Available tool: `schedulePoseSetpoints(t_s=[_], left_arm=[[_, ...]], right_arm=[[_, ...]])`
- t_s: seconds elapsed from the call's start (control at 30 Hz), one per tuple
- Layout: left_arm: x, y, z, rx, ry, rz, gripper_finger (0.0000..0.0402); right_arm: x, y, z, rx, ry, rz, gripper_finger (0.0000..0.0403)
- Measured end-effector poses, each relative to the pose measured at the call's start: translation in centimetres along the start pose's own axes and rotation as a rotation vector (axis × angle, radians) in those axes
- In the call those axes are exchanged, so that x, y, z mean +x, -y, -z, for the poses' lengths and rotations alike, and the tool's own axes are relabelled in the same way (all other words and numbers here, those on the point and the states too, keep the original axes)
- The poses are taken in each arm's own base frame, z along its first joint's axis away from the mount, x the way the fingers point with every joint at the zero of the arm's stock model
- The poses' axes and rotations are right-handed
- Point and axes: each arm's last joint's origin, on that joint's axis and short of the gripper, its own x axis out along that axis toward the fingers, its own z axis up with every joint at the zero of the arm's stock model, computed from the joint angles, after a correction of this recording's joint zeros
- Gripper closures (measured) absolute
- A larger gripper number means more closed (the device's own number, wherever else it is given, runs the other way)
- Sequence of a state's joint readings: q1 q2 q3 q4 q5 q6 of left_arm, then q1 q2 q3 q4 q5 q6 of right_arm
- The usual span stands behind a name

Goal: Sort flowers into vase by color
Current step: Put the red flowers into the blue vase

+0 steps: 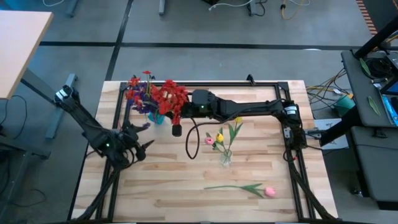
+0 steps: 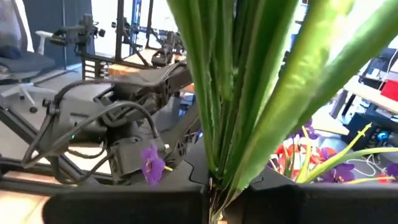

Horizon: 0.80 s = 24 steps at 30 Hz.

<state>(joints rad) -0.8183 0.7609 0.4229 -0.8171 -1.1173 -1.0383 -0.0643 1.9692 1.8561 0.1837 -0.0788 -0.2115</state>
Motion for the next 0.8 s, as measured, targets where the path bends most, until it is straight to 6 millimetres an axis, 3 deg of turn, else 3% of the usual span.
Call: schedulePoseSetpoints(t_s=[0.27,0.5,0.8], left_arm=[[1.2,-0.5,2.4,-0.044,0.156,-0.099,0.0040],[2.1,-1.5,3.5,-0.095,0.215,-0.193,0.0035],[2.9,-1.7,3.4,-0.142,0.248,-0.280,0.0035]], right_arm=[[0.3,-0.1,0.7,-0.012,-0.024,-0.004,0.0394],[0.9,-0.2,1.8,-0.029,-0.040,-0.007,0.0394],[1.0,0.0,1.7,-0.041,-0.022,0.002,0.0394]])
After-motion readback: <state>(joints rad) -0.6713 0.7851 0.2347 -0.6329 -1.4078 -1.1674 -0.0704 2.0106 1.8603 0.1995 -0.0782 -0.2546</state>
